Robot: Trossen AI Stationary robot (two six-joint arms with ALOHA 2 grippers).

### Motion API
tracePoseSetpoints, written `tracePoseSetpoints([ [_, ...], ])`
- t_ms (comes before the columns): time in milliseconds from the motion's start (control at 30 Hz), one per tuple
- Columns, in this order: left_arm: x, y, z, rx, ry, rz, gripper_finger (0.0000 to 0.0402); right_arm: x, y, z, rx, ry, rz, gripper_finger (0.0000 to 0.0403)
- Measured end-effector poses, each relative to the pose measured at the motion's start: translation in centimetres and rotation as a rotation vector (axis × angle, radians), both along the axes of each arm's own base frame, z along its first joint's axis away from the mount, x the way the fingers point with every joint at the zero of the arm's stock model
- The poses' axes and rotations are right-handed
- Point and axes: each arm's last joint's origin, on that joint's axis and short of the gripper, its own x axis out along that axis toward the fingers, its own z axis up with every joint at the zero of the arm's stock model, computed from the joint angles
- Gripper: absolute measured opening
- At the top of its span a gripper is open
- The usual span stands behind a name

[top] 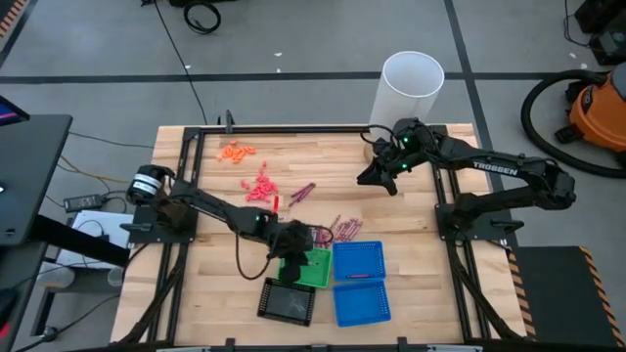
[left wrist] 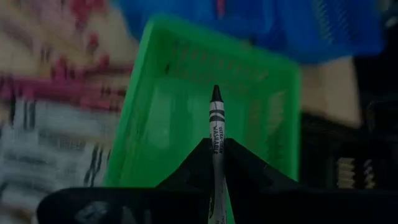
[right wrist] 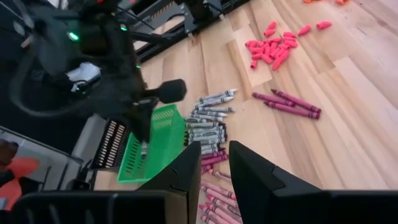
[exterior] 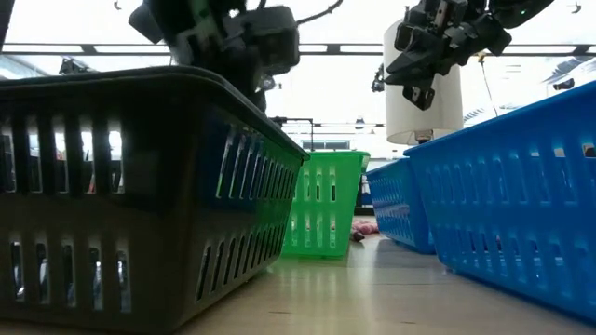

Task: Sort crayons
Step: Put the black crayon into the green bin, then put the violet crayon into the top blue bin

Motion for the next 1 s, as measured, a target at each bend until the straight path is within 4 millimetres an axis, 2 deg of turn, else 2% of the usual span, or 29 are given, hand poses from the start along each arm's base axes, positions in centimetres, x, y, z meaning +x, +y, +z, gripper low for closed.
tracePoseSetpoints([
  [167,0.1,-0.1,-0.8,-0.006,0.035,0.017,0.0054,0.1,0.2,0.0,-0.004,0.003,-0.001,0.0091],
  [433,0.2,-0.3,-0.7,-0.020,0.024,0.025,0.0141,0.1,0.2,0.0,0.002,0.007,-0.007,0.0091],
  [533,0.0,0.3,0.2,-0.055,0.018,0.049,0.0161,0.1,0.2,0.0,0.000,0.009,-0.012,0.0091],
  [800,-0.8,4.1,4.1,-0.078,-0.064,0.202,0.0150,0.2,0.1,-0.2,-0.029,0.026,-0.029,0.0091],
  [1000,-0.8,8.3,4.1,-0.131,-0.024,0.417,0.0145,0.8,0.1,-1.1,-0.080,0.051,0.006,0.0091],
])
